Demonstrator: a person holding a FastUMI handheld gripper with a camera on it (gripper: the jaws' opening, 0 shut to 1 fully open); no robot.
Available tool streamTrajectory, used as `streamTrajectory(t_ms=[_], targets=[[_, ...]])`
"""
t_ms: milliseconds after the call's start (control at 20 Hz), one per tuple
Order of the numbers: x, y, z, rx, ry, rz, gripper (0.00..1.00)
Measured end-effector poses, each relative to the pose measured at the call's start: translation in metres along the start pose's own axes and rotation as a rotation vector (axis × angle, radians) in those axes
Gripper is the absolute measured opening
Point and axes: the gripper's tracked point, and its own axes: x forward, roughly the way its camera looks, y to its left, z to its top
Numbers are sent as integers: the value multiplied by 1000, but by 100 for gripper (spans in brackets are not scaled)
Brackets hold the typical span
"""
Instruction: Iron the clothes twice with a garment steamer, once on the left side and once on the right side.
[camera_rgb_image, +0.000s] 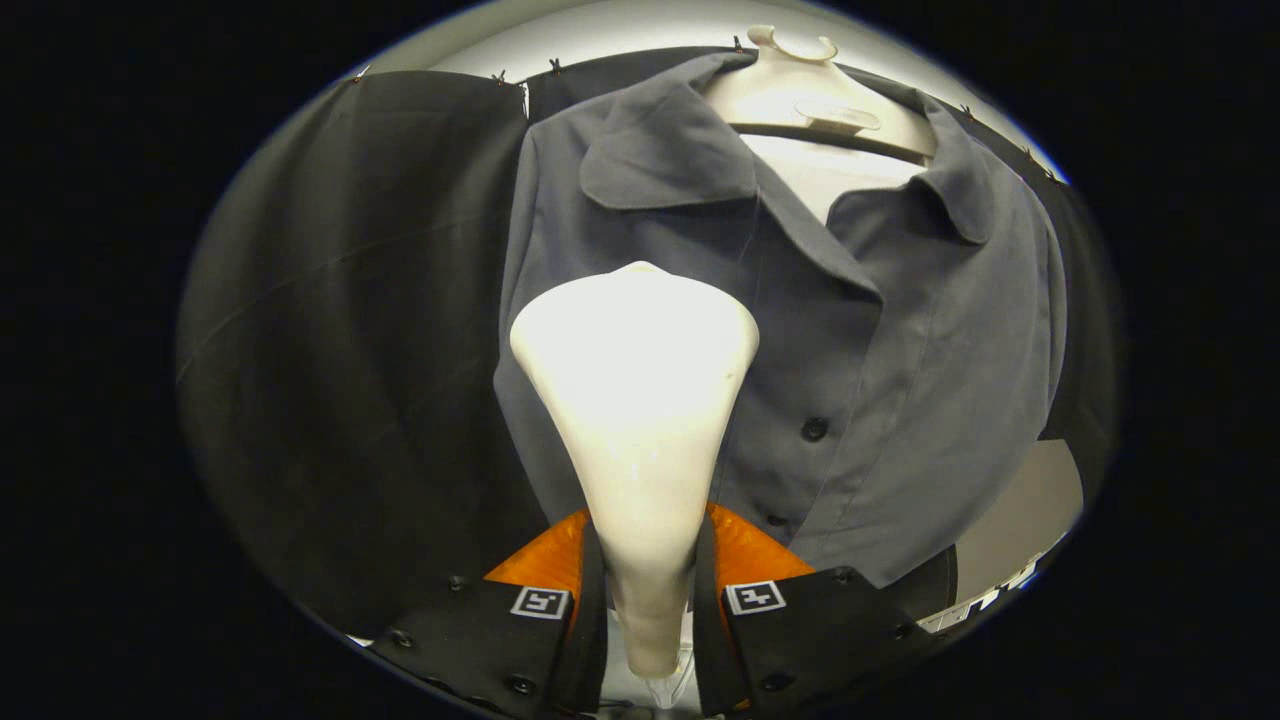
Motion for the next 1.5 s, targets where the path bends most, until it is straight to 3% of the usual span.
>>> streamTrajectory(t_ms=[550, 1500], targets=[[14, 2, -29, 0, 49, 24, 43], [60, -2, -149, 17, 242, 34, 43]])
